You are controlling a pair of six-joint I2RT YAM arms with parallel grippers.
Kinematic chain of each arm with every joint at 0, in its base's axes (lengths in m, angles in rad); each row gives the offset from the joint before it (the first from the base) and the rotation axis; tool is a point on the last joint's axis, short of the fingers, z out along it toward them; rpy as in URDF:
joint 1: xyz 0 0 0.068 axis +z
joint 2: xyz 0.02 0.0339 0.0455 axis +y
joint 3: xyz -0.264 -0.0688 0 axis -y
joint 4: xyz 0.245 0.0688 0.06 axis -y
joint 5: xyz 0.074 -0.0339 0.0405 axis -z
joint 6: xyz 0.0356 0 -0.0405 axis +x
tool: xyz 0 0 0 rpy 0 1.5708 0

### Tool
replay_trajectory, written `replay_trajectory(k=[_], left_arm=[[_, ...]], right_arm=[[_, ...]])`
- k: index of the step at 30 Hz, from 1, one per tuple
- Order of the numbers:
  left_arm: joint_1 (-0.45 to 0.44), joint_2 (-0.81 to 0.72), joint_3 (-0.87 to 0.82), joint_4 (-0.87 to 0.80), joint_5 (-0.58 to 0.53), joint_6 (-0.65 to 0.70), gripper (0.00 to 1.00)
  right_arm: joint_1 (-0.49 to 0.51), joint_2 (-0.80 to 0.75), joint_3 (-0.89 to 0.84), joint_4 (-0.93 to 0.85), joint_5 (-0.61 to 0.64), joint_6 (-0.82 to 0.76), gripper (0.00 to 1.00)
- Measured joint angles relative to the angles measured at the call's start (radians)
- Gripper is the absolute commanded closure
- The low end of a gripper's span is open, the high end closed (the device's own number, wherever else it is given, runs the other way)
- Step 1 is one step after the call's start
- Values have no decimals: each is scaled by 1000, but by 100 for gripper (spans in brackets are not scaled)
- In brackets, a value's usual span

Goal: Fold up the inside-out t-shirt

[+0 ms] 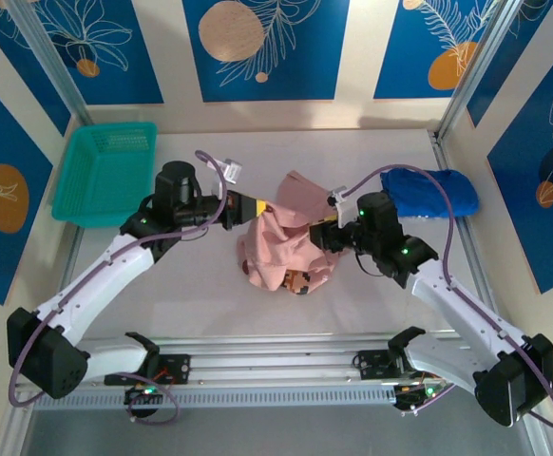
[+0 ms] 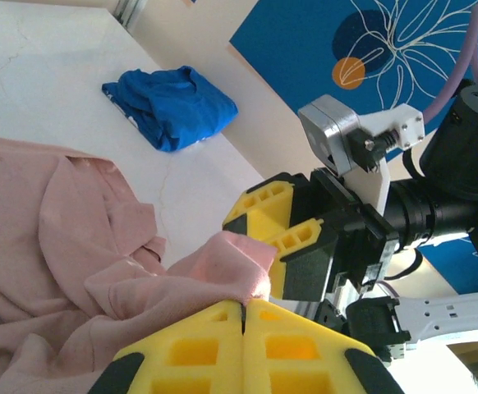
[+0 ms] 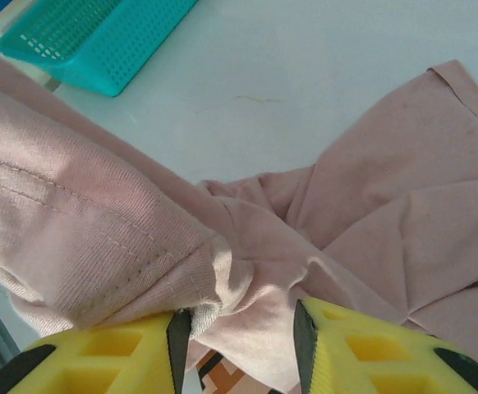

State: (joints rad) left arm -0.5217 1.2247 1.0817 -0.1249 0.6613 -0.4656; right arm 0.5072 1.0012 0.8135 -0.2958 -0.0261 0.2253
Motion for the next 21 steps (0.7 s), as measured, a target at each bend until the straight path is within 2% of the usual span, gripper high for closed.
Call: replay_trajectory(k=[5,12,21], left_arm=[[0,12,17,-20,-11,0,100],[0,16,25,-27,-15,0,100],[0,16,25,-33,-15,0,100]], right_arm=[[2,-61,-13,-3,-59,0,47],[11,-47,-16,48,-130,9,41],[29,60,31,63,-71,8,41]])
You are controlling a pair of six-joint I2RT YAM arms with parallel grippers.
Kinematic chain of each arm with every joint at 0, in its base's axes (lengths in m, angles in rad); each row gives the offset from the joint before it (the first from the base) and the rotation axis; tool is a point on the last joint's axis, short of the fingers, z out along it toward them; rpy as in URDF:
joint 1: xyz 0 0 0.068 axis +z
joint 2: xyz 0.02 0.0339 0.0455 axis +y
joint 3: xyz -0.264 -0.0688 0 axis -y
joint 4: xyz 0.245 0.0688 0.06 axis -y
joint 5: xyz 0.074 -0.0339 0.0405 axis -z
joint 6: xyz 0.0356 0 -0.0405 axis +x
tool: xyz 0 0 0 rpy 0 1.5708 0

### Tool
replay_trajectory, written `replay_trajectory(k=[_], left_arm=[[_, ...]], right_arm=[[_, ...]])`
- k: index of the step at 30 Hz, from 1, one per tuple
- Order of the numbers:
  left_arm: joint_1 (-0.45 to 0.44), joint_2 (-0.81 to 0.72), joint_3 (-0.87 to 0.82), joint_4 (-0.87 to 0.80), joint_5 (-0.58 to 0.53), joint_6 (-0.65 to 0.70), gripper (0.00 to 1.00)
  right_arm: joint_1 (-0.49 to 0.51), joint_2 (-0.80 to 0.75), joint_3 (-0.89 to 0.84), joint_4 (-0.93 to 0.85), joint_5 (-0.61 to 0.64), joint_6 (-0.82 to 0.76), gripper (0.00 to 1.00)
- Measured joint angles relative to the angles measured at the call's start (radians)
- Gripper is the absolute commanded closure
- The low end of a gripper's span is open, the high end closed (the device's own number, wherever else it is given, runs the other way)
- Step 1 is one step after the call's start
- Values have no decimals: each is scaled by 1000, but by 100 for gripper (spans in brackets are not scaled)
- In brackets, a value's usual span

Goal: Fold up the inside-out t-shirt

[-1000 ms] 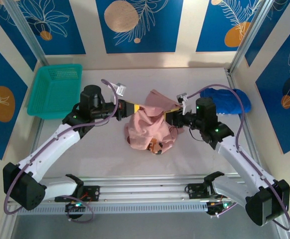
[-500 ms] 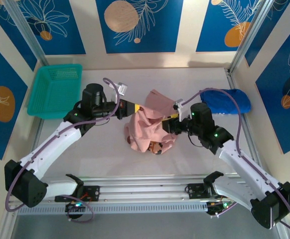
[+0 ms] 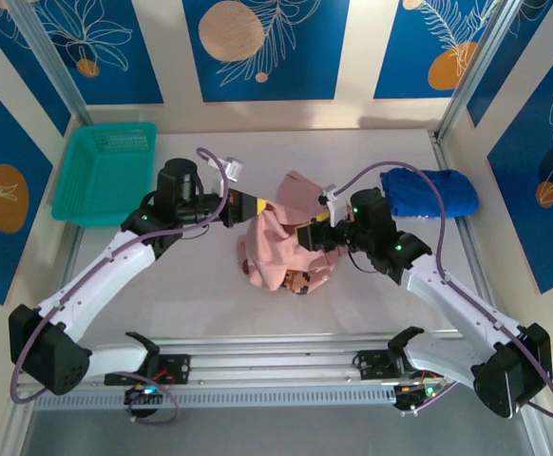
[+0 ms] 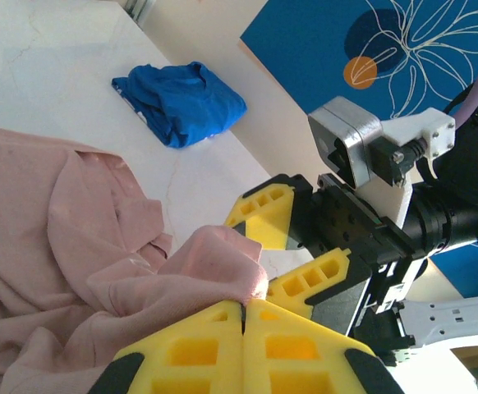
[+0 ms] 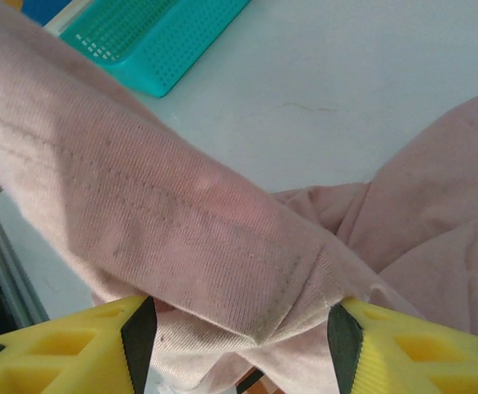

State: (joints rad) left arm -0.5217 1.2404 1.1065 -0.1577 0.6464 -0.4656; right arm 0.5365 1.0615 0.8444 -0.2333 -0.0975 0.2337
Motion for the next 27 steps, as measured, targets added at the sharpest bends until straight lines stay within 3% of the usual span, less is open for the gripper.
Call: replay_trajectory(k=[10,20,25,27], left_arm=[[0,0,0,0,0,0,100],[0,0,0,-1,0,3,100],[0,0,0,-7,0,3,100],[0,0,0,-11,0,3,100]], right_arm=[[0,23,42,11,96,9,51],[-19,47,58,16,116,25,79],[-40,50,64,14,109,33,100],[-49,50,71,12,97,33,100]])
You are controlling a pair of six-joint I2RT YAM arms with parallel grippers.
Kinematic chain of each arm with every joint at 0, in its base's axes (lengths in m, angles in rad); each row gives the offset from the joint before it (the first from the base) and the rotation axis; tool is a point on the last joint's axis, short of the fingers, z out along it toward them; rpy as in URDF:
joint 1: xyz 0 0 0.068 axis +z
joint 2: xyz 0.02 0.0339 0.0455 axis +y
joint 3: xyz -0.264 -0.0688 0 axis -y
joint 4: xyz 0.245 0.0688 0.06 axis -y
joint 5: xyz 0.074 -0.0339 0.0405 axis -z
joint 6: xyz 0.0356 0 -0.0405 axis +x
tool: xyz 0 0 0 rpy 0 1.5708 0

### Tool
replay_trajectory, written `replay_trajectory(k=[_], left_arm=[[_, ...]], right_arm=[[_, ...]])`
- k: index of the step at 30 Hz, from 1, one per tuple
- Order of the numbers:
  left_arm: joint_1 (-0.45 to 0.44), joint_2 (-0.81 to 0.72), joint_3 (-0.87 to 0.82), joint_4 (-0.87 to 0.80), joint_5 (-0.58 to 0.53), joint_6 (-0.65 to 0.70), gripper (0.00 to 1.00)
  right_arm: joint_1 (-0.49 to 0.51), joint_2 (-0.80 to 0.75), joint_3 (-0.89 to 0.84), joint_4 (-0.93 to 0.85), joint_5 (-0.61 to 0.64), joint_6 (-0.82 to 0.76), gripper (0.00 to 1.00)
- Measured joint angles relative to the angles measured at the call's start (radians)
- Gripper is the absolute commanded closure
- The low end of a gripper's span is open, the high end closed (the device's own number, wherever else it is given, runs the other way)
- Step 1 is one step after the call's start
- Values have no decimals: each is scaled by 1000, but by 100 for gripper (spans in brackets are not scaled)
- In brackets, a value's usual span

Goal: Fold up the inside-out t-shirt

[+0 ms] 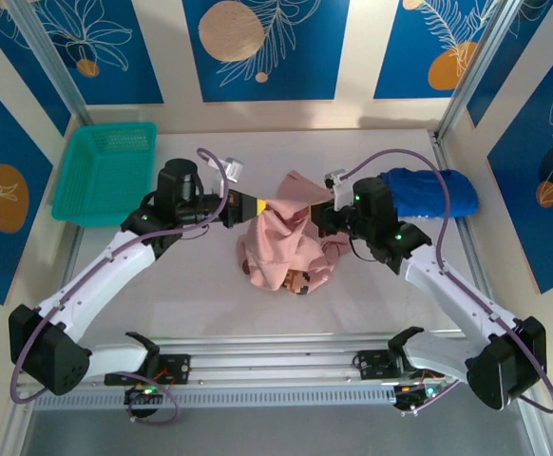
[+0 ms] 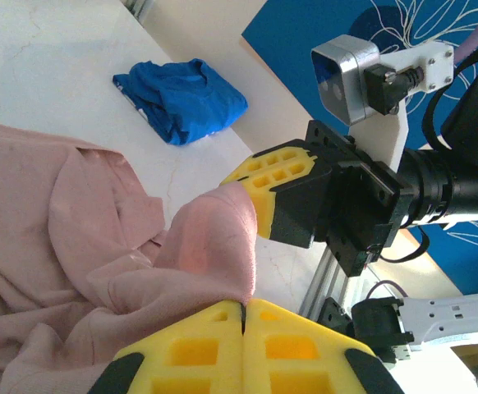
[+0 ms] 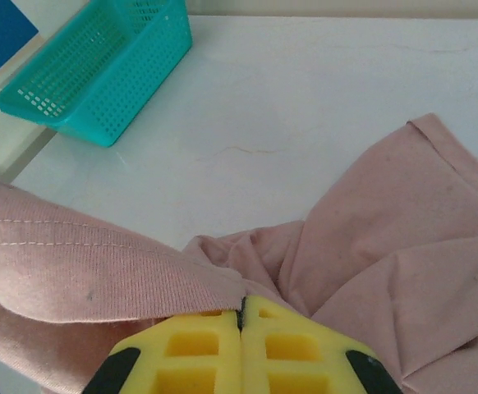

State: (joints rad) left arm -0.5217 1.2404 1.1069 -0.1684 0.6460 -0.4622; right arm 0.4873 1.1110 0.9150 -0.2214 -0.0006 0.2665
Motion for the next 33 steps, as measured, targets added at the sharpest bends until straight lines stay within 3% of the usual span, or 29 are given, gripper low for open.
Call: replay_trajectory(k=[4,9,17,24,29,33], left_arm=[[0,0,1,-24,-35,8,100],[0,5,13,-105,-209,49,99],[-5,85,19,-156,-390,142,76],[-67,29,-65,-154,-515,225,54],[-181,-30,-106,-121,-559,317,45],[-201,26,-82,-108,-568,367,40]], right_arm=[[-32,-6,3,-17,-56,2,100],[-86,-35,5,-60,-222,24,100],[-92,-23,6,18,-454,198,100],[-67,47,9,60,-491,284,100],[-59,68,27,47,-490,282,100],[-59,64,39,38,-489,256,100]])
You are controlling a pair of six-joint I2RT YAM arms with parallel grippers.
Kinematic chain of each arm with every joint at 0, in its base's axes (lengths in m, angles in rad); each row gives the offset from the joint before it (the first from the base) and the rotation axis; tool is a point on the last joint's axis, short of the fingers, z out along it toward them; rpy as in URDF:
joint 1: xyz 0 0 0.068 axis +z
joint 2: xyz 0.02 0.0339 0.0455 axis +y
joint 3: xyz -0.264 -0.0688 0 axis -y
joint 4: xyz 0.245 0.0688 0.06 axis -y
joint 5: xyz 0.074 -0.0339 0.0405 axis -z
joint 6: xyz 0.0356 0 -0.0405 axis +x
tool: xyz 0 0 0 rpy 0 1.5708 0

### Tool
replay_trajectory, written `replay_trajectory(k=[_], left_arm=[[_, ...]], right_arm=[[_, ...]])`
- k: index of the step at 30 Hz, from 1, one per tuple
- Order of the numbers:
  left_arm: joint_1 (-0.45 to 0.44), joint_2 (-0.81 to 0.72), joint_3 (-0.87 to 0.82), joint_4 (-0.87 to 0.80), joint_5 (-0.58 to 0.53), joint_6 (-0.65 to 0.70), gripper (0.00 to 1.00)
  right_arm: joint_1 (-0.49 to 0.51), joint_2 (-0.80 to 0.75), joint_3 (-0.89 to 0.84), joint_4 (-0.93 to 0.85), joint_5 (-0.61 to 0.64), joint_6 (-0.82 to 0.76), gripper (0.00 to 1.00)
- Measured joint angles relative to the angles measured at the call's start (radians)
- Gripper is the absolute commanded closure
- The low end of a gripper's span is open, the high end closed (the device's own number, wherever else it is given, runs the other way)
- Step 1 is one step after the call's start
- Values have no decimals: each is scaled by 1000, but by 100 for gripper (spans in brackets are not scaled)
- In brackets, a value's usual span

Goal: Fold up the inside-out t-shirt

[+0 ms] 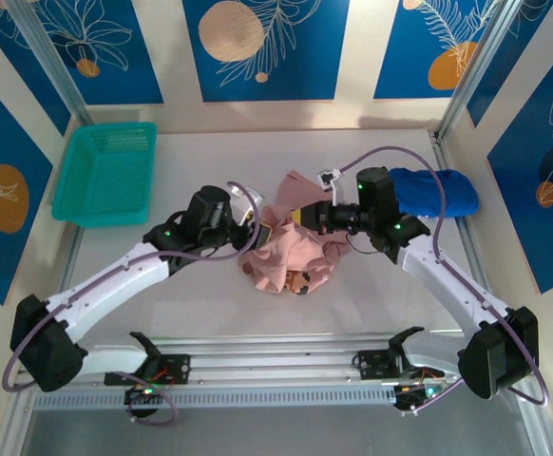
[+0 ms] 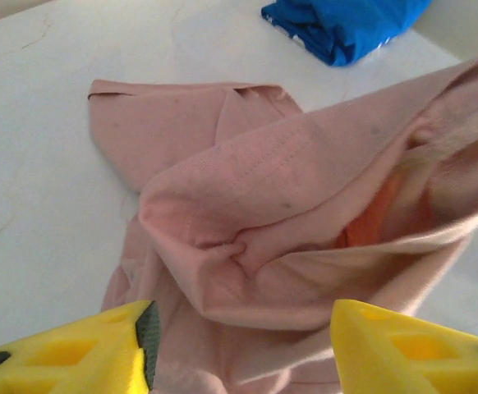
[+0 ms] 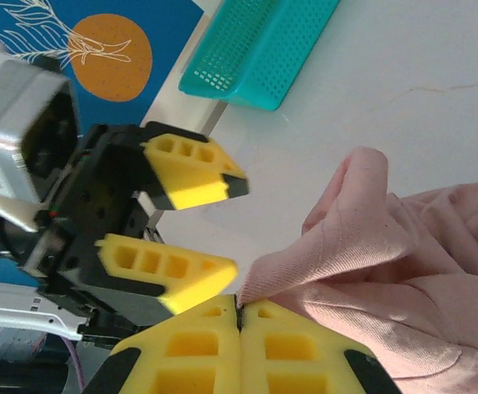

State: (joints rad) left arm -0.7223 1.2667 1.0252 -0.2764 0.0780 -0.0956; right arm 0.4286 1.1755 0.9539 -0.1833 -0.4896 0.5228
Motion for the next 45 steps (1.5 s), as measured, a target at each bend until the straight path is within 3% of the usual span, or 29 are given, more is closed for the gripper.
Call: replay_trajectory(k=[5,8,9,11,14,16,19,23,26,32,37,45], left_arm=[[0,119,54,1,-1,32,35],[0,197,109,-10,-2,31,37],[0,217,126,-17,-3,25,42],[0,258,153,-24,-13,5,64],[2,269,154,-18,18,-16,88],[7,239,134,21,92,-35,97],[13,135,87,81,264,-50,100],[13,-5,43,169,491,-52,100],[13,-70,0,208,599,-50,100],[31,-80,-80,199,659,-27,92],[51,-80,-113,176,554,-29,73],[34,-80,-117,103,197,-27,46]], right_arm=[[-1,-25,0,-24,10,-24,100],[-3,-49,-3,-26,14,-31,100],[-3,-58,-8,-25,15,-34,100],[-3,-84,-22,-24,23,-43,100],[-3,-108,-34,-47,75,-62,100],[-3,-113,-34,-74,135,-72,100],[-3,-117,-34,-126,229,-84,100],[-3,-122,-34,-164,311,-105,100],[-3,-124,-34,-171,335,-117,100],[-2,-126,-35,-173,334,-138,100],[2,-131,-64,-139,262,-142,100],[49,-91,-86,-24,137,-85,100]])
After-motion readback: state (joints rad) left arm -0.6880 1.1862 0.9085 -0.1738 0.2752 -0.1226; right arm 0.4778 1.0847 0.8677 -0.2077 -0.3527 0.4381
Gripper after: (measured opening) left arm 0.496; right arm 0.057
